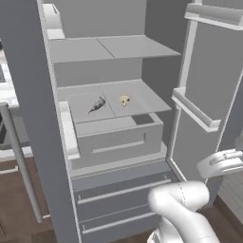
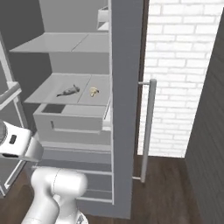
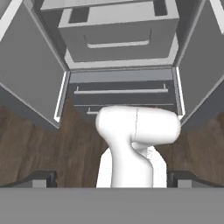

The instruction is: Place one mushroom and one fish in each tupperware on the nearby counter, to pack two identical lunches.

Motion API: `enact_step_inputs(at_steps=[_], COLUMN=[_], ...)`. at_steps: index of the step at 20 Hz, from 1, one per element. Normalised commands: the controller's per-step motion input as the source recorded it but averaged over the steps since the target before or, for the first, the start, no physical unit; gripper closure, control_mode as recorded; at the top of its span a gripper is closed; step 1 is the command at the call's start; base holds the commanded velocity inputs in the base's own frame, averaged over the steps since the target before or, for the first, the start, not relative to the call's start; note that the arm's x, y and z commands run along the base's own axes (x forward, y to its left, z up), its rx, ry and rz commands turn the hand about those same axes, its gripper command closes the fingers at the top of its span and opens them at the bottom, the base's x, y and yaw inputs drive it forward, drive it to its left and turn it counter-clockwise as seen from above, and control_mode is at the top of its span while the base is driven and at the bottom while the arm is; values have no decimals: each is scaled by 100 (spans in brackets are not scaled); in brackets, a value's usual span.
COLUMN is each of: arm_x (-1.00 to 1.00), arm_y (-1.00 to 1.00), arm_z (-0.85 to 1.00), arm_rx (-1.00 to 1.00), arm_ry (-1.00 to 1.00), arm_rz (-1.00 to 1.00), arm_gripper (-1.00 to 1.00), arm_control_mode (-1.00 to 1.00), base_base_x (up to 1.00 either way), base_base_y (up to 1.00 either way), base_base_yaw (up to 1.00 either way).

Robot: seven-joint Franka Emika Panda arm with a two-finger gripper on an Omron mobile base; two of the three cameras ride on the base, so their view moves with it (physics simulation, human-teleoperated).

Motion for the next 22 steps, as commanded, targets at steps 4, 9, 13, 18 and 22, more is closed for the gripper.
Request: enact_step_inputs(at_steps=[4, 9, 13, 18, 22], arm_x=[0, 0, 7, 53, 89], arm_y=[0, 0, 4, 17, 64], arm_z=[0, 0, 0, 2, 1], arm_rx=[0, 0, 0, 0, 17], arm_ry=[0, 0, 0, 0, -1], arm_rz=[0, 0, 4, 14, -13], arm_gripper=[-100, -100, -100, -100, -100], arm_control_mode=[100, 100, -100, -100, -100], base_base_x=[66, 52, 10, 0, 0], base_base_y=[19, 18, 5, 0, 0], base_base_yaw=[8, 7, 3, 0, 0])
